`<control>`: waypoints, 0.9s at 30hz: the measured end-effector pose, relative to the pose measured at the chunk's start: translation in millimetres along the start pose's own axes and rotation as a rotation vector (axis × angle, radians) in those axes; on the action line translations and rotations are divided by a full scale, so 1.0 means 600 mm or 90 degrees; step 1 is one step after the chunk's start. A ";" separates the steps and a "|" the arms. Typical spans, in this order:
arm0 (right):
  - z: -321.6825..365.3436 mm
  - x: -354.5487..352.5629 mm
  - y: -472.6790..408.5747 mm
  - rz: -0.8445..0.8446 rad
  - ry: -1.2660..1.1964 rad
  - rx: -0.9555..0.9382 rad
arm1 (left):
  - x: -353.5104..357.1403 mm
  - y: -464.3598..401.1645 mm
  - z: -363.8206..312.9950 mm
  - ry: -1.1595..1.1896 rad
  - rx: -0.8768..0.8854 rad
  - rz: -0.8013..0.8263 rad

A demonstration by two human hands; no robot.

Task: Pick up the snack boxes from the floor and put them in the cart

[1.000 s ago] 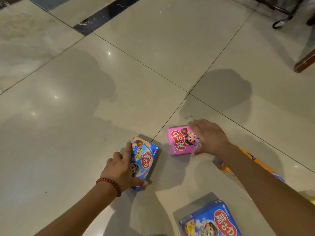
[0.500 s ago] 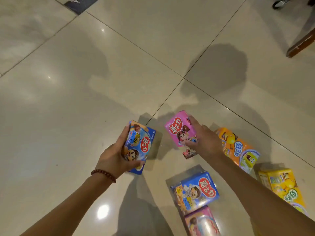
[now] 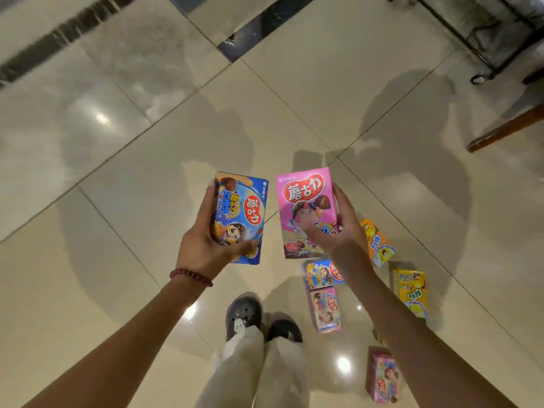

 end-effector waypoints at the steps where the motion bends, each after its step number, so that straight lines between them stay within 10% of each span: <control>1: 0.042 -0.006 0.023 0.006 -0.007 -0.007 | -0.017 0.025 -0.038 0.010 0.009 -0.009; 13: 0.426 -0.112 0.218 0.039 0.020 -0.171 | -0.190 0.307 -0.367 0.155 0.124 -0.235; 27: 0.694 0.010 0.505 0.355 0.028 -0.448 | -0.418 0.794 -0.430 0.206 0.179 -0.656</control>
Point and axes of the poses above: each hand's wrist, its own y-axis away from the middle knuckle, its own x-axis out of the palm, z = x × y, the point moved 5 cm from there along -y, towards the middle knuckle, and after that the axes turned 14 degrees about y, right-handed, at the moved point
